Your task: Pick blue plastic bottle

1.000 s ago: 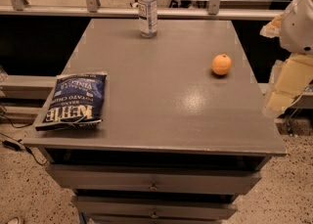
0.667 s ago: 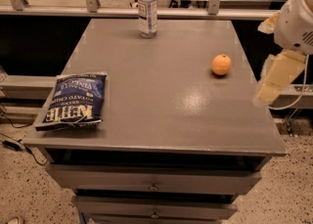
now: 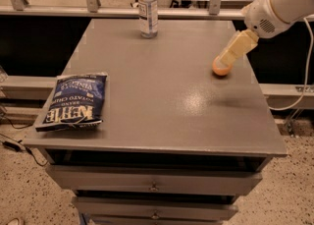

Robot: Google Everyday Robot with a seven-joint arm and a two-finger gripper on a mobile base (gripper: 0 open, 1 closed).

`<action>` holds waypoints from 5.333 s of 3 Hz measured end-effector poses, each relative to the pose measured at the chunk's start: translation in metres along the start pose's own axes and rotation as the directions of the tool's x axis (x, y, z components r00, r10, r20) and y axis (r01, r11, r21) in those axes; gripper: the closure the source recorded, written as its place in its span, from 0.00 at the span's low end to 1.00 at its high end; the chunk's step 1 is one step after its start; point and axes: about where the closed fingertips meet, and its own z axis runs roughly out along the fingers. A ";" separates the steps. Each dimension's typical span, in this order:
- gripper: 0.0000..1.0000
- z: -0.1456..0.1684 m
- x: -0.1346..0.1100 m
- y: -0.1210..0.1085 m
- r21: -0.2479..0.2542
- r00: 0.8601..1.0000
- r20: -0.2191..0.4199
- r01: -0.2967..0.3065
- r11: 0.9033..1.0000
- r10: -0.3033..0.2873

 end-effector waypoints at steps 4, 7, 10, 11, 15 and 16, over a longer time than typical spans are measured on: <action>0.00 0.087 -0.090 -0.031 -0.044 0.942 0.266 -0.198 0.979 0.202; 0.00 0.180 -0.190 -0.068 -0.102 0.778 0.537 -0.324 0.941 0.326; 0.00 0.234 -0.217 -0.118 -0.050 0.720 0.604 -0.393 0.918 0.341; 0.15 0.235 -0.229 -0.119 -0.074 0.704 0.625 -0.377 0.923 0.338; 1.00 0.137 -0.227 -0.068 -0.245 0.602 0.712 -0.271 0.931 0.362; 1.00 0.070 -0.236 -0.046 -0.302 0.521 0.770 -0.209 0.930 0.367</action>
Offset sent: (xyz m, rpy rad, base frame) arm 0.0477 0.0284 0.0056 0.1003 -0.0397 -0.0191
